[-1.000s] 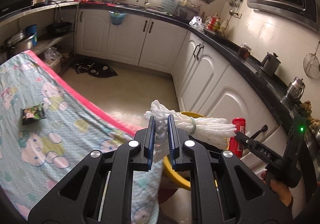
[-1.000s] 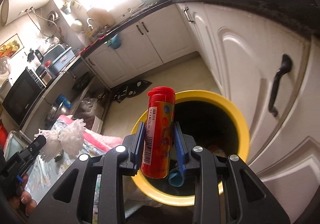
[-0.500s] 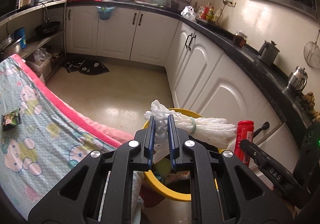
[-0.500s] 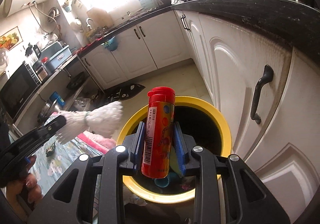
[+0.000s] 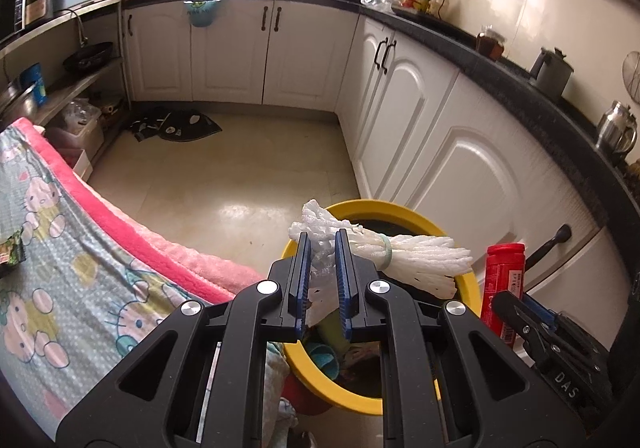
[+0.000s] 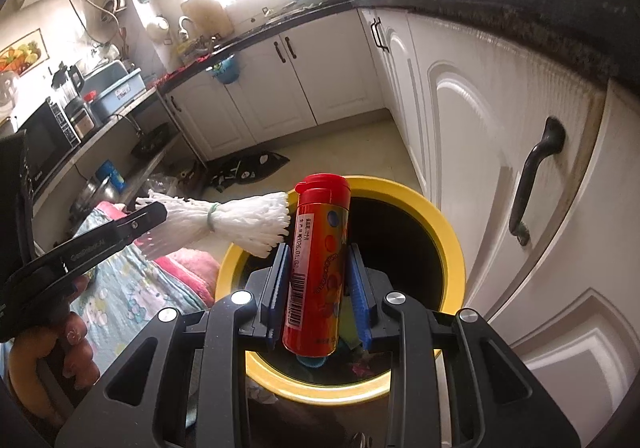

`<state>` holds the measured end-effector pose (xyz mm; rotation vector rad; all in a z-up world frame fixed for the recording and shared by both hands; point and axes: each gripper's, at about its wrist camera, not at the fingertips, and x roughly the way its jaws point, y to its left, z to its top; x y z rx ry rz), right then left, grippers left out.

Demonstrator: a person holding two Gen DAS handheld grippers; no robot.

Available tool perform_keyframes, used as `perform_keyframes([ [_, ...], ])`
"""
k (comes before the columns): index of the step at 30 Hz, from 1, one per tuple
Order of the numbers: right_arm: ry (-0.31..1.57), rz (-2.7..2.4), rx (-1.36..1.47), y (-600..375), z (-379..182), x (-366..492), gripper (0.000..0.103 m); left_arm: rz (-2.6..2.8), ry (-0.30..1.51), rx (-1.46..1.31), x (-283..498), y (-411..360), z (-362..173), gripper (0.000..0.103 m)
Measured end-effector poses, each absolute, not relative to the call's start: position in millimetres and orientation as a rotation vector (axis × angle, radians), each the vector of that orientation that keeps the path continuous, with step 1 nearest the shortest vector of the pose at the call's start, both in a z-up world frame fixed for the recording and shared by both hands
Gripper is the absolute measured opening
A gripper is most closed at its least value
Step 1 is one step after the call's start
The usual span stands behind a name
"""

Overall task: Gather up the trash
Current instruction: 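Carry red cylinder in right gripper while left carries white tassel to bin, then open the right gripper over the bin while the left releases the tassel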

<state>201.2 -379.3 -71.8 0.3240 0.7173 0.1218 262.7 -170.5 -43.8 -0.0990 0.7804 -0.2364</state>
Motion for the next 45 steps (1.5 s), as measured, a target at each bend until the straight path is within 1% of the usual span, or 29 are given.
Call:
perform_keyframes([
  [18,0.849,0.087,0.277,-368.0,-129.9,221.6,0.028,-0.263,0.867,-0.017,264.3,-192.9,-81.1,0.009],
  [34,0.903,0.083,0.267,-362.6,-146.6,229.9,0.029,-0.270,0.923,-0.027,264.4,-190.8,-98.3,0.010],
  [36,0.903,0.075,0.266,-363.0,-146.6,232.3,0.030,-0.271,0.926,-0.034,263.9,-188.6,-98.9,0.013],
  [37,0.902,0.073,0.272,-364.0,-146.4,232.5,0.034,-0.271,0.925,-0.039,263.3,-186.7,-98.6,0.019],
  [38,0.899,0.068,0.274,-364.5,-145.7,232.8,0.041,-0.270,0.923,-0.043,262.6,-184.8,-97.9,0.025],
  [39,0.896,0.061,0.276,-365.3,-145.2,232.3,0.045,-0.267,0.921,-0.047,261.8,-183.0,-97.1,0.028],
  [41,0.889,0.056,0.283,-367.9,-143.8,232.1,0.045,-0.261,0.917,-0.060,260.5,-177.2,-94.5,0.039],
  [42,0.886,0.052,0.285,-368.8,-142.6,231.8,0.047,-0.257,0.914,-0.066,259.6,-174.1,-92.9,0.043],
  [44,0.877,0.046,0.289,-370.3,-139.7,230.4,0.051,-0.249,0.907,-0.076,257.1,-167.1,-88.7,0.056],
  [45,0.872,0.045,0.290,-370.7,-138.7,229.3,0.052,-0.245,0.903,-0.080,256.0,-163.8,-86.7,0.059],
])
